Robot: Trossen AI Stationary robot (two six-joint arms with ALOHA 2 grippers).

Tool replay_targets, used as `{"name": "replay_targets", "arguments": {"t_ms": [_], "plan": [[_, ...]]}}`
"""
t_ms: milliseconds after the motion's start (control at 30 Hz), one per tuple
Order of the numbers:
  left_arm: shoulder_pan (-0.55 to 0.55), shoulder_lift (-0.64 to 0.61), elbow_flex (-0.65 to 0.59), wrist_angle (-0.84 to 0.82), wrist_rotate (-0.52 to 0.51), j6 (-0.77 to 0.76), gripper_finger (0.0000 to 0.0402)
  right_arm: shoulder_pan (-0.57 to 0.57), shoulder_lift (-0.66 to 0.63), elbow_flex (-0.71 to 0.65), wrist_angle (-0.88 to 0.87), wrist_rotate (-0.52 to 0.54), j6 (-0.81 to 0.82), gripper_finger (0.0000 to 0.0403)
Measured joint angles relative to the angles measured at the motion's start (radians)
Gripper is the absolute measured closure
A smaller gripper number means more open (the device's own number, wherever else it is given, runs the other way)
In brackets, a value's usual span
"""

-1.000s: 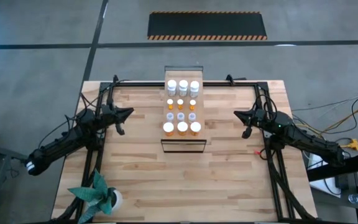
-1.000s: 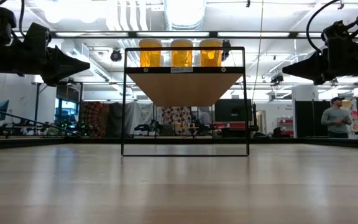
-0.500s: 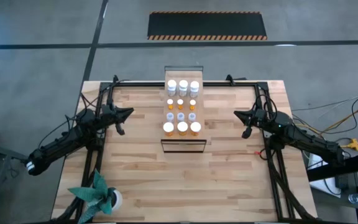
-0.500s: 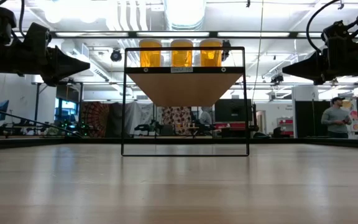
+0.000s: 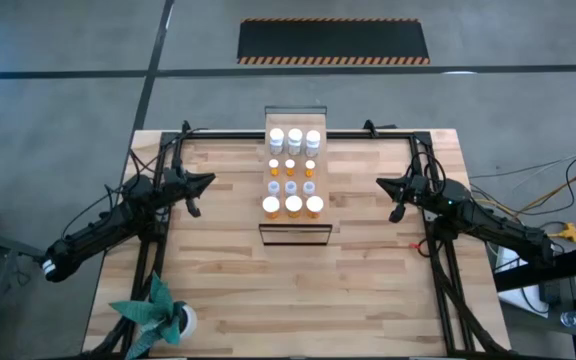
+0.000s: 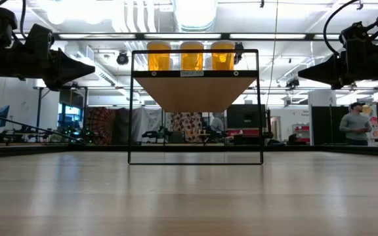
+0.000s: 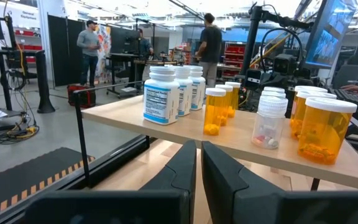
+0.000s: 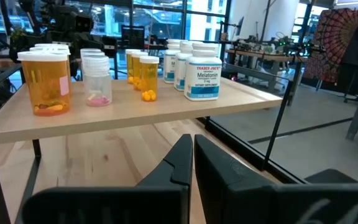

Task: Pick and place medicine bottles onto shelf by color
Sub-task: Return to Home Position

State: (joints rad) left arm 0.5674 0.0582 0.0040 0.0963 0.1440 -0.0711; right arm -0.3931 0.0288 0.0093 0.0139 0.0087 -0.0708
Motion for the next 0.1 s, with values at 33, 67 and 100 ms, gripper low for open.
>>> {"name": "replay_targets", "arguments": {"t_ms": [33,67,100], "plan": [[0.000,0.000,0.000,0.000,0.000,0.000,0.0394,0.000,0.000,0.000,0.000,0.000,0.000,0.0394],[0.000,0.000,0.000,0.000,0.000,0.000,0.0394,0.000,0.000,0.000,0.000,0.000,0.000,0.0394],[0.000,0.000,0.000,0.000,0.000,0.000,0.0394,0.000,0.000,0.000,0.000,0.000,0.000,0.0394]]}}
